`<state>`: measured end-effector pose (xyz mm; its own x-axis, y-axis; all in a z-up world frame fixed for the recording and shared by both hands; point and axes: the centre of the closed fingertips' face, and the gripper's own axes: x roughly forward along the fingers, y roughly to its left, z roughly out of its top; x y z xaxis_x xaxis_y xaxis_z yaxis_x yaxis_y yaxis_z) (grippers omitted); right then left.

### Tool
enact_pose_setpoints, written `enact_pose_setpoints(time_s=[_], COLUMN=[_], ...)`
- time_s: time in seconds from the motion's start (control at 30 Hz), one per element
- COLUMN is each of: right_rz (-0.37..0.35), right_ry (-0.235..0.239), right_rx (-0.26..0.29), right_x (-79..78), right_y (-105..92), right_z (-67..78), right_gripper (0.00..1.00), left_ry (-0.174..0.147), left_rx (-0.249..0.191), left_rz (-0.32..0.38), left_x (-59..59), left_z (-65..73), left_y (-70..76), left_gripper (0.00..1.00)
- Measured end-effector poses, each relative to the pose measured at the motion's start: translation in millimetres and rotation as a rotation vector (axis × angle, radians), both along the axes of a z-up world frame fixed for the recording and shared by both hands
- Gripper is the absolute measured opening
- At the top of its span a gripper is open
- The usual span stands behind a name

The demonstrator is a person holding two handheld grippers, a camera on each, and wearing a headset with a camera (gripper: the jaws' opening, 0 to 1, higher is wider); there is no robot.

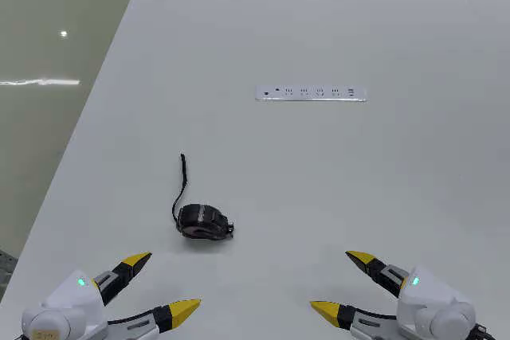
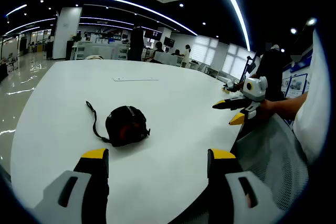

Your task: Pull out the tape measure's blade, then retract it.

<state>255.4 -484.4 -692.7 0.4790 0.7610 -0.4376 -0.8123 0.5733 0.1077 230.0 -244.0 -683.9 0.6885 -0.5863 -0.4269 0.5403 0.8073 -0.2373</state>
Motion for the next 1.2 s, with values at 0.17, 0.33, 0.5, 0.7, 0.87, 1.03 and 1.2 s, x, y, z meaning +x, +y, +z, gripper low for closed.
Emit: enact_pose_setpoints(time_s=[0.17, 0.33, 0.5, 0.7, 0.87, 1.03, 1.2], right_rz=[0.002, 0.002, 0.000, 0.001, -0.004, -0.003, -0.002], right_ry=[-0.005, -0.009, -0.004, -0.004, -0.003, -0.001, -0.001], right_rx=[-0.001, -0.012, -0.012, -0.021, -0.017, -0.017, -0.016], right_x=[1.5, 1.5, 0.6, 0.9, 1.3, 0.2, -0.3], right_y=[-0.6, -3.7, -4.8, -5.3, -5.1, -4.7, -4.3], right_z=[0.8, -0.1, -2.2, -3.6, -3.0, -2.8, -2.5], right_gripper=[0.65, 0.65, 0.65, 0.65, 0.65, 0.65, 0.65], left_ry=[-0.001, 0.003, 0.004, 0.004, 0.003, 0.004, 0.004], left_rx=[-0.002, 0.002, 0.003, 0.003, 0.003, 0.002, 0.001], left_rz=[0.000, -0.005, -0.003, -0.003, -0.002, -0.001, -0.002], left_x=[0.9, 0.4, 1.1, 1.1, 1.1, 0.6, 0.4], left_z=[0.6, -1.3, -1.3, -1.5, -1.5, -1.4, -1.2], left_y=[0.5, 0.3, 1.4, 1.7, 1.7, 1.5, 1.0], left_gripper=[0.75, 0.75, 0.75, 0.75, 0.75, 0.75, 0.75])
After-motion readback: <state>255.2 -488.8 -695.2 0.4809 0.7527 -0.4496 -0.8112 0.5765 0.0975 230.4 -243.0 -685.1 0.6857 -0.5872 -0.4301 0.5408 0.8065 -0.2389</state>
